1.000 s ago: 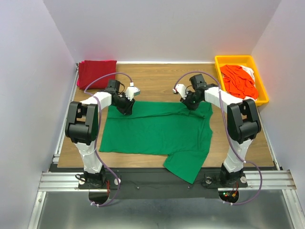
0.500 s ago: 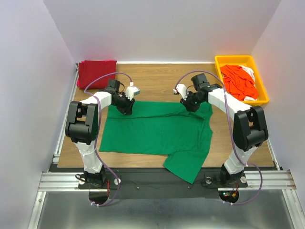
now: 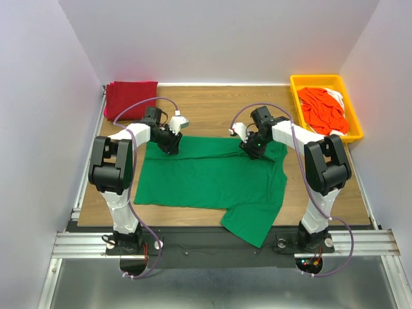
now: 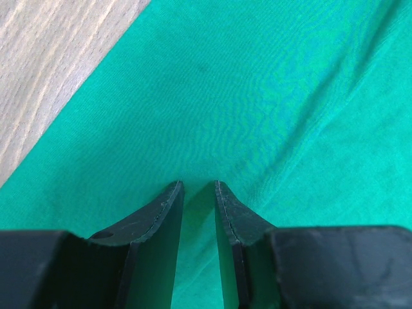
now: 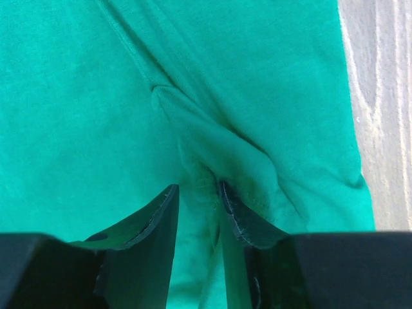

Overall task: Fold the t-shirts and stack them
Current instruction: Fold the tshirt

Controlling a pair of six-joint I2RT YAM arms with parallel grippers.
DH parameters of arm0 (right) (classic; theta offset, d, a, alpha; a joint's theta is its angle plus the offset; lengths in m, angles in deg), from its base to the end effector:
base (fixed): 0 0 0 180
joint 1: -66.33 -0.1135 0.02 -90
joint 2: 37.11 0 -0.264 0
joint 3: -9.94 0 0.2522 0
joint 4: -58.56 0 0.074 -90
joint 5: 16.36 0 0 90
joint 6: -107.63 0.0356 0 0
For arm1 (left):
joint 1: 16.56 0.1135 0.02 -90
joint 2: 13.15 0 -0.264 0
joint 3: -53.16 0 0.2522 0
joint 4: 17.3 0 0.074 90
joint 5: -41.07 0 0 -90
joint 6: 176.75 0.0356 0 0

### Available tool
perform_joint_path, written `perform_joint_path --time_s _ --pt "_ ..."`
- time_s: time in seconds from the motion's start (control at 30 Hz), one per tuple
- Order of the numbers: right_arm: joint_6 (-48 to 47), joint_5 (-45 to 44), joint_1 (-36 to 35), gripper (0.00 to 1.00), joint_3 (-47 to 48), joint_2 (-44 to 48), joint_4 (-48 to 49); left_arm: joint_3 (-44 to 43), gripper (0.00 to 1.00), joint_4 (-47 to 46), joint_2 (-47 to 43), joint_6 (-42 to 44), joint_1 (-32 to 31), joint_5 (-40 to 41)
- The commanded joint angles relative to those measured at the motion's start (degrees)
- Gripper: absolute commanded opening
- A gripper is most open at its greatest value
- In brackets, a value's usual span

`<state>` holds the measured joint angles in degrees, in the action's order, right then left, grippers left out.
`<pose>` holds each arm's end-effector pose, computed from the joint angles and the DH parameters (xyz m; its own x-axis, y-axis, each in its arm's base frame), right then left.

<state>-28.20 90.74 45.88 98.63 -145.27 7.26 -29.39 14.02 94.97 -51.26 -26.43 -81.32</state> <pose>0.3483 0.1411 0.1783 -0.3118 -0.8480 -0.4286 -0.9305 0.3638 -0.0428 0.3775 -0.0850 0.1684 -0.4205 0.5708 -0.7053 0.8317 0.5532 -0.0482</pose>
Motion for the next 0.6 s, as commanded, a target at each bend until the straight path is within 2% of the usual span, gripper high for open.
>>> perform_joint_path --time_s 0.0,0.07,0.17,0.2,0.27,0.3,0.57 --pt "-0.32 -1.1 -0.29 0.36 0.83 0.32 0.18 -0.38 0.38 1.51 2.27 0.46 0.2 1.44" --pt "-0.41 -1.37 -0.29 0.34 0.91 0.67 0.1 -0.55 0.38 1.42 2.45 0.37 0.2 1.53" --pt "-0.32 -1.46 -0.21 0.22 1.0 1.11 0.19 -0.64 0.38 1.51 2.45 0.37 0.2 1.36" --pt "-0.23 -1.46 -0.21 0.15 1.09 1.28 0.1 -0.73 0.38 1.51 2.54 0.46 0.2 1.36" --pt "-0.14 -1.46 -0.21 0.09 1.18 1.55 0.1 -0.81 0.38 1.42 2.36 0.29 0.2 1.36" --pt "0.03 -1.37 -0.21 0.02 1.26 1.72 0.1 -0.81 0.38 1.42 2.45 0.29 0.2 1.44" --pt "2.49 0.91 -0.21 0.01 2.23 4.88 -0.25 -0.9 0.38 1.51 2.1 0.46 0.29 1.44"
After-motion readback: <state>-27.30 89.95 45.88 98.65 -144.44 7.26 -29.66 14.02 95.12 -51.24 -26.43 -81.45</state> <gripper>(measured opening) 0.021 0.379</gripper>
